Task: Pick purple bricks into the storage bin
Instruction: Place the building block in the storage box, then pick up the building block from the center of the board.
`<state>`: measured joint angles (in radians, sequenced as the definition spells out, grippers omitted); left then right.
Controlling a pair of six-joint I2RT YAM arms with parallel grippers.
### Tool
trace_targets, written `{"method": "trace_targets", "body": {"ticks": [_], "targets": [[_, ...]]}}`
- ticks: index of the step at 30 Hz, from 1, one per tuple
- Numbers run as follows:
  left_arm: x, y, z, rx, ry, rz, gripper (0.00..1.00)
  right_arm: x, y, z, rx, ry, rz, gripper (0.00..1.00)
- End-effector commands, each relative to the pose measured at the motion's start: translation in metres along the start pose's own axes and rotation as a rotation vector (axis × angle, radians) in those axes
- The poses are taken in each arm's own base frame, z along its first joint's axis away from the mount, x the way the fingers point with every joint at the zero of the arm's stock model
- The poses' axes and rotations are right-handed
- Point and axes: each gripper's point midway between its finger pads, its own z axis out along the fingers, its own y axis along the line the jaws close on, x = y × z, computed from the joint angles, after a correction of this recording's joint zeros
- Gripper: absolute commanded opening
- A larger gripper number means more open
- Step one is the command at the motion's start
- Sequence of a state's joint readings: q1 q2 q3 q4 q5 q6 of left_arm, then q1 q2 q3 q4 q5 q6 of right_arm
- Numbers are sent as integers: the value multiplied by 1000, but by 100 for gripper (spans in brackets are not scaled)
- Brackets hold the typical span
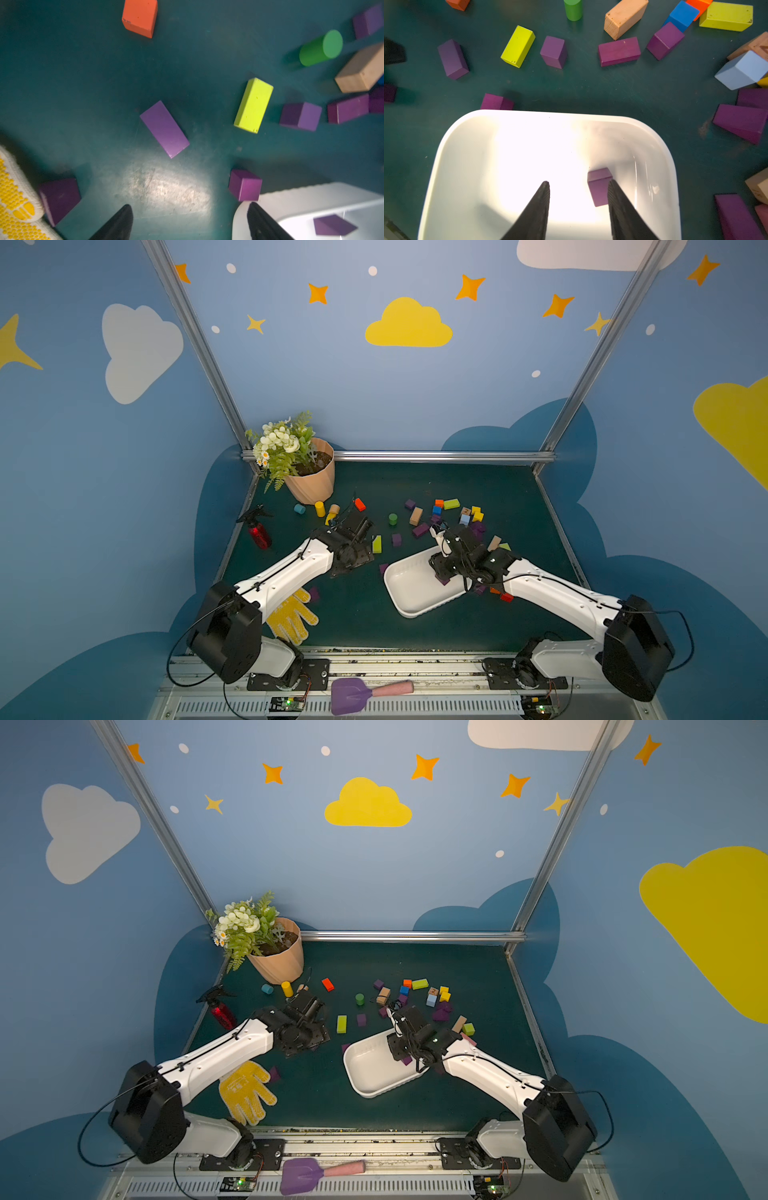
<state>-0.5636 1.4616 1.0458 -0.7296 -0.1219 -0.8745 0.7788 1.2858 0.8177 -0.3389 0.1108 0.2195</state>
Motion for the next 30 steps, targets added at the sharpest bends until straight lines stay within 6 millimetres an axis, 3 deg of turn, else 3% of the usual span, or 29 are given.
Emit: {"method": "trace_targets", "body": {"ticks": [1,9,16,17,20,30], "targets": [[-10,5,2,-50,-29,-101,84,-3,11,-6,-39,-43,-39,48],[-18,14,21,-98,-37,-288,77,6,34,-4,-70,-91,-141,51],[-22,13,36,-124,-8,-343,75,5,61,-14,-134,-172,-239,53],[-22,12,38,-128,-3,-351,75,14,63,-12,-147,-169,-256,53],[-23,12,46,-132,18,-384,75,16,73,-17,-175,-206,-293,54],[-17,20,69,-173,55,-478,68,16,82,-24,-208,-242,-309,55]]}}
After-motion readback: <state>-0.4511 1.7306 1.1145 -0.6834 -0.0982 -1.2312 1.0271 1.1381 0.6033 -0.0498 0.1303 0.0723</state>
